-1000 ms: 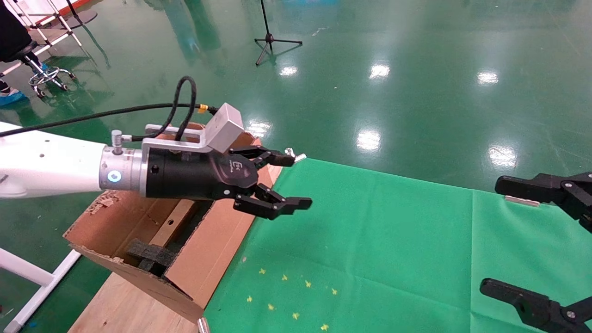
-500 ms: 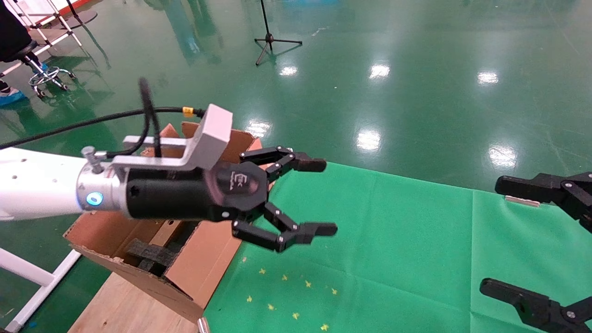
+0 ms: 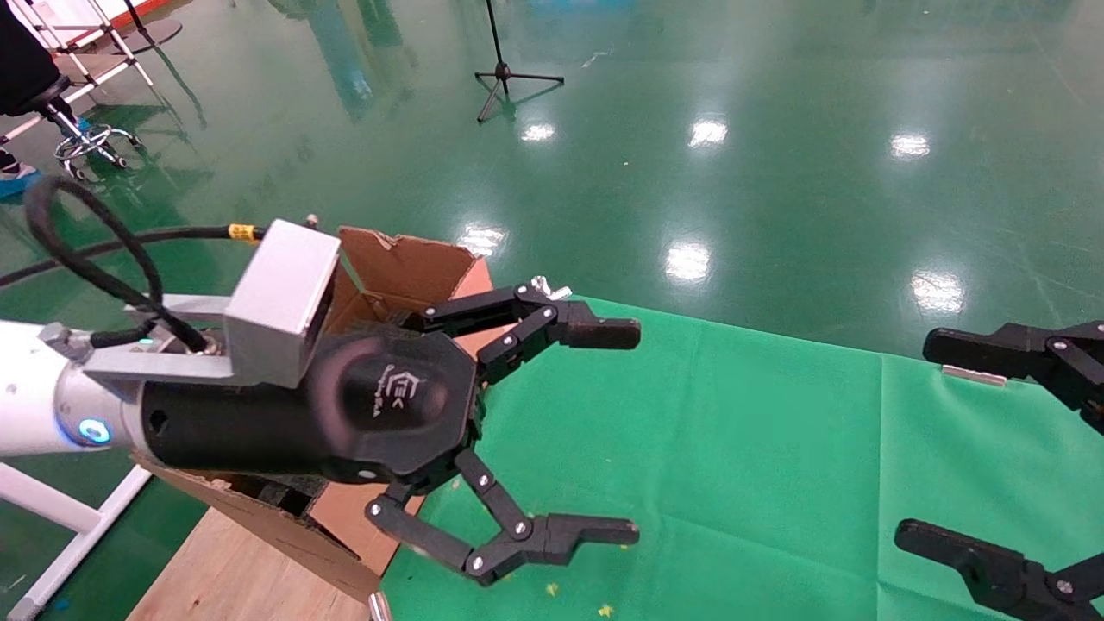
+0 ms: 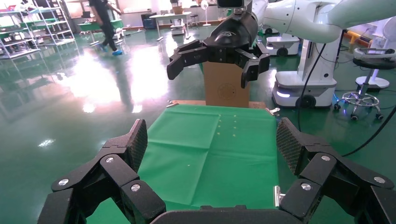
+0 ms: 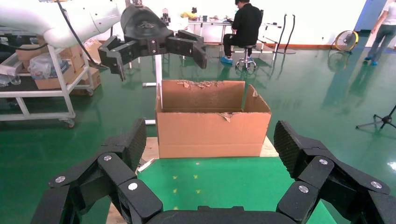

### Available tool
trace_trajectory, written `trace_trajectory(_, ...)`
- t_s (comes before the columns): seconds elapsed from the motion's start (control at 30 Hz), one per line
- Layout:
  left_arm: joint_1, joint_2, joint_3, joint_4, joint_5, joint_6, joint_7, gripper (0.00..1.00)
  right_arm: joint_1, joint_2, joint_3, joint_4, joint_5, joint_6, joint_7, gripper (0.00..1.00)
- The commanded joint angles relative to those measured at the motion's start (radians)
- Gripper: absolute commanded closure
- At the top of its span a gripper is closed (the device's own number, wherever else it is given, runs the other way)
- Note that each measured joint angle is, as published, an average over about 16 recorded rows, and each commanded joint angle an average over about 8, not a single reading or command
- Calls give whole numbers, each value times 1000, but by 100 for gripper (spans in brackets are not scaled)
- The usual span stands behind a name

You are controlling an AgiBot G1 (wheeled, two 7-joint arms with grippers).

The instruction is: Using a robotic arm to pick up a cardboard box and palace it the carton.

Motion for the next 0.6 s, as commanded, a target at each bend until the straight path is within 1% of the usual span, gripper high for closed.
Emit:
trace_trajectory(0.03, 16, 0, -20, -14, -13, 8, 6, 0, 0, 0, 0, 0, 0, 0, 0, 0)
trace_trajectory(0.6, 3, 0, -4, -2, -3, 1, 2, 0, 0, 0, 0, 0, 0, 0, 0, 0)
